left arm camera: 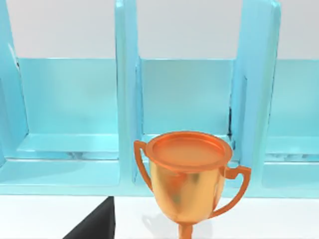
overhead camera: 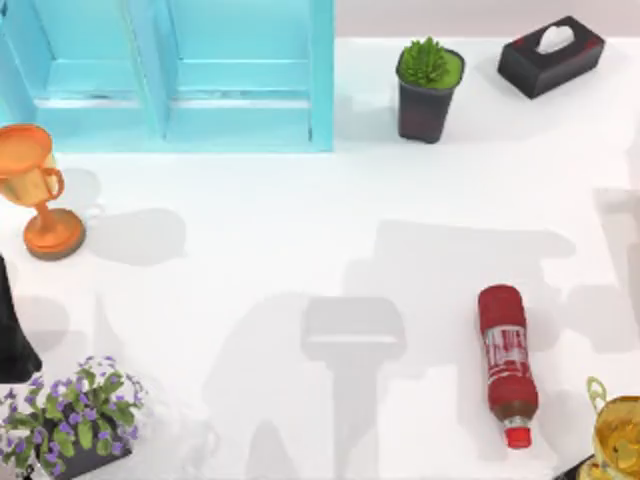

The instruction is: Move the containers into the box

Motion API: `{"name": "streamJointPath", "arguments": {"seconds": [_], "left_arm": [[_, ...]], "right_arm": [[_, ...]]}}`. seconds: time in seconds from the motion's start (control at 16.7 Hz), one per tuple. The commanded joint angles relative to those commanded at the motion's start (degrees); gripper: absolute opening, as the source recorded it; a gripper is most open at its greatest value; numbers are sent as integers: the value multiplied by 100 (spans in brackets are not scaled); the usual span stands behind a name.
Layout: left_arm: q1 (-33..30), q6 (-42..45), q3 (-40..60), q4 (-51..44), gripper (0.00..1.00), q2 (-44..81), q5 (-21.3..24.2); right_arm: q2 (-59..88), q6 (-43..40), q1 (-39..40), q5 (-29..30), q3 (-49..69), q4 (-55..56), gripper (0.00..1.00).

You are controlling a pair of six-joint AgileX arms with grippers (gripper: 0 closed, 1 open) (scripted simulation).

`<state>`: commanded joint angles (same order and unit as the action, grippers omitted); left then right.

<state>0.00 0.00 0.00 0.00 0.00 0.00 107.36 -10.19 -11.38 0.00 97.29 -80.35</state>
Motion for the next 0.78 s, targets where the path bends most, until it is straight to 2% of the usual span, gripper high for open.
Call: {"name": "streamJointPath", "arguments": {"seconds": [0.12, 0.3, 0.78], "left_arm": [[0, 0, 0, 0, 100, 0, 0], [0, 0, 0, 0, 100, 0, 0], [0, 0, 0, 0, 100, 0, 0]], "right_arm": [[-19, -705, -691, 3, 104, -127, 0], [-83, -1331, -1301, 13, 162, -220, 0], [-91, -1436, -1395, 17, 60, -126, 0]]}}
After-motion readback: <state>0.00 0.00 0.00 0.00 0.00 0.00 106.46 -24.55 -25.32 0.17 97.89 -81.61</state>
